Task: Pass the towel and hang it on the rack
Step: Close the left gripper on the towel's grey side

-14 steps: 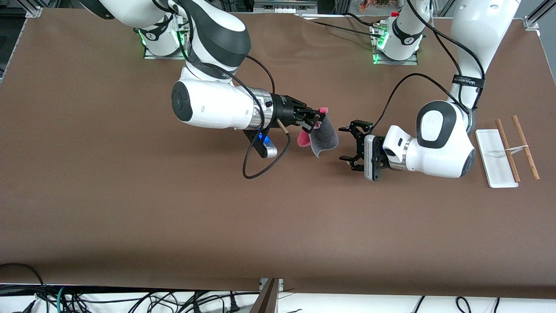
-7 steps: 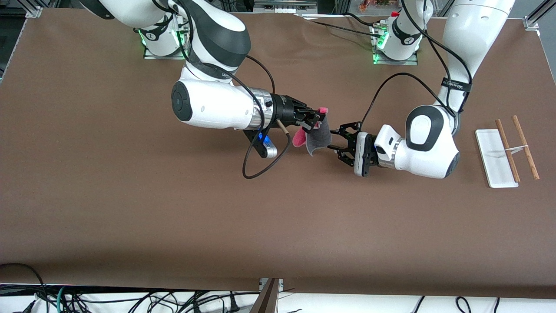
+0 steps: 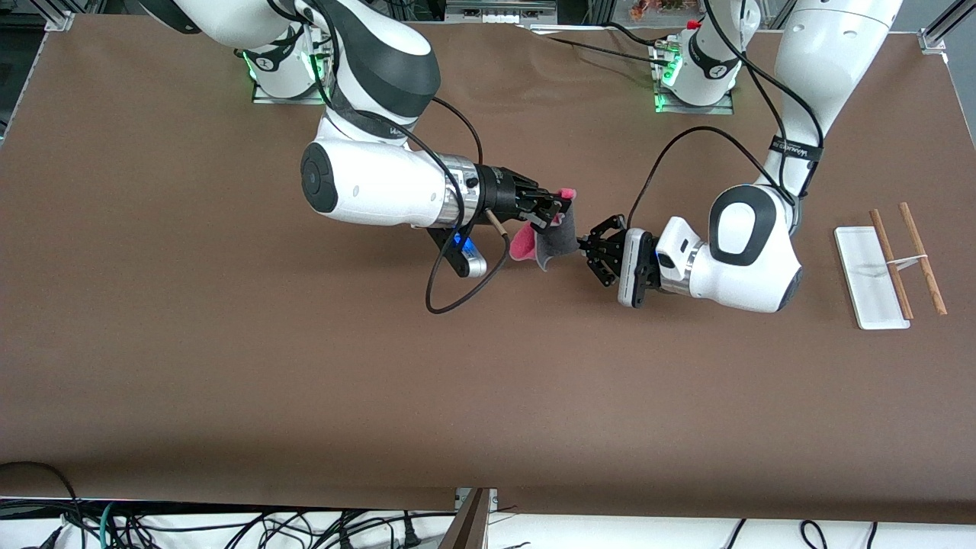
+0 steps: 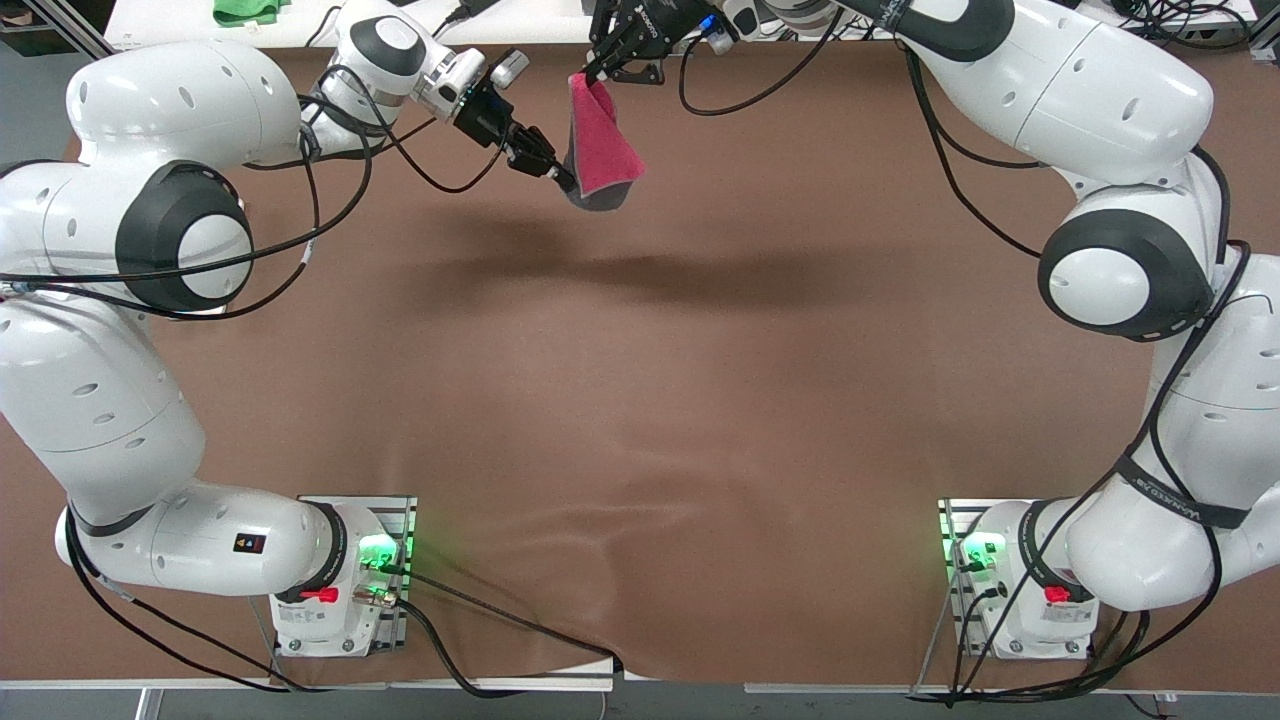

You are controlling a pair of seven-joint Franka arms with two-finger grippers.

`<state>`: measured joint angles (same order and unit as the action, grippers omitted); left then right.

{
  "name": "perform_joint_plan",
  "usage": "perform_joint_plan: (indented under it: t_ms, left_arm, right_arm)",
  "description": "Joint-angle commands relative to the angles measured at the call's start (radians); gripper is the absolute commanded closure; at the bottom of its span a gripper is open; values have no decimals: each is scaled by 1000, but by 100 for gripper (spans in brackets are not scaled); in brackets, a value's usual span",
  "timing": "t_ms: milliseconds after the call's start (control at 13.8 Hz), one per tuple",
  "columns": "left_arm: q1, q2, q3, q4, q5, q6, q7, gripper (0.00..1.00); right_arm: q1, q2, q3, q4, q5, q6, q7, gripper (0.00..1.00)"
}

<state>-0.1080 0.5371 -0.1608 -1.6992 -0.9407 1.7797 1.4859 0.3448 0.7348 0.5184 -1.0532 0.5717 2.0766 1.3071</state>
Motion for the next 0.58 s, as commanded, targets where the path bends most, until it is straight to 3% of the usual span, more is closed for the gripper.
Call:
perform_joint_plan:
  t_ms: [0, 72, 217, 290, 362, 434, 507]
  left_arm:
    - [5, -17, -2, 6, -14, -5, 17, 100]
    - [8, -17, 1, 12, -12, -6, 11, 100]
    - [17, -19, 6, 29, -1, -12, 5, 100]
    - [19, -17, 9, 48, 22, -29, -1, 100]
    - [24, -17, 10, 52, 43, -35, -3, 100]
    - [31, -17, 10, 52, 54, -37, -3, 100]
    - [36, -17, 10, 52, 63, -46, -3, 100]
  right_arm:
    - [6, 3, 5, 15, 0, 14, 20, 100]
    - [6, 3, 5, 15, 2, 16, 20, 100]
    - [6, 3, 5, 15, 2, 17, 20, 76]
    - [5, 3, 3, 15, 2, 17, 18, 59]
    - [5, 3, 0, 15, 2, 17, 18, 23]
    - [-1, 1, -1, 15, 0, 16, 18, 0]
    - [-4, 1, -4, 15, 0, 11, 17, 0]
